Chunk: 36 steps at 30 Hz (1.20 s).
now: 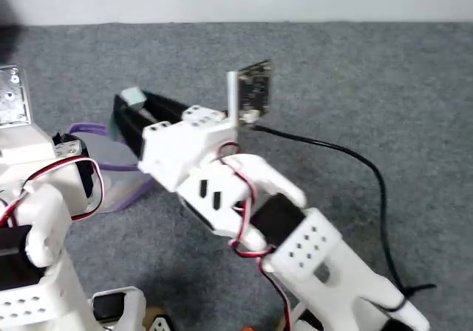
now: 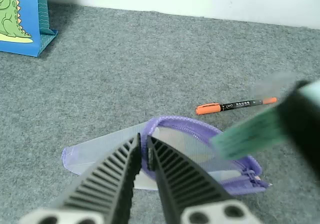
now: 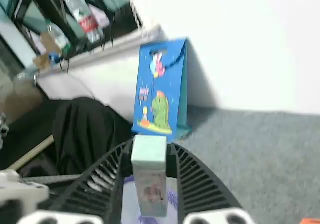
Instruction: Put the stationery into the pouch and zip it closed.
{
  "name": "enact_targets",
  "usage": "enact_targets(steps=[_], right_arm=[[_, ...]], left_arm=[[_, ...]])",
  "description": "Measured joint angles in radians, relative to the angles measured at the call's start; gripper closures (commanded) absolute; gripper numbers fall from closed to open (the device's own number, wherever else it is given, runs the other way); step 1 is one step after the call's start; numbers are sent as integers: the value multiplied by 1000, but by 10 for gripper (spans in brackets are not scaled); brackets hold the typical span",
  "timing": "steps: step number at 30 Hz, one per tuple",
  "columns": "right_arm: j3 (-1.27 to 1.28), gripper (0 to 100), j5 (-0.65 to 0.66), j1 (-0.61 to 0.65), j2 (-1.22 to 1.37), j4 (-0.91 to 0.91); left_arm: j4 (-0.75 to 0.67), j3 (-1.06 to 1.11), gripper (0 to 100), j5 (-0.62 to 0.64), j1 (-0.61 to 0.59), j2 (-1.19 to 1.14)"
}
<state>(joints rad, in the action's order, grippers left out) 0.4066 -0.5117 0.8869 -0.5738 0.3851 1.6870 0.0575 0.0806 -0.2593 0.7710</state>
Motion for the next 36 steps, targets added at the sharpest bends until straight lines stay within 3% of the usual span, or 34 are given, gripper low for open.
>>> enact_targets(steps=[6, 13, 20, 25, 29, 36], right_arm=[[0, 975, 0, 37, 118, 0], [-3, 727, 2, 49, 170, 49], [-28, 850, 11, 51, 106, 193], [-98, 984, 11, -38, 44, 249], [-123, 974, 35, -184, 43, 282], [-189, 966, 293, -316, 169, 368]], left_arm=[[0, 0, 987, 0, 0, 0], [0, 0, 987, 0, 0, 0], [0, 0, 987, 0, 0, 0], [-15, 17, 987, 0, 0, 0], [-17, 20, 987, 0, 0, 0], [-20, 21, 987, 0, 0, 0]])
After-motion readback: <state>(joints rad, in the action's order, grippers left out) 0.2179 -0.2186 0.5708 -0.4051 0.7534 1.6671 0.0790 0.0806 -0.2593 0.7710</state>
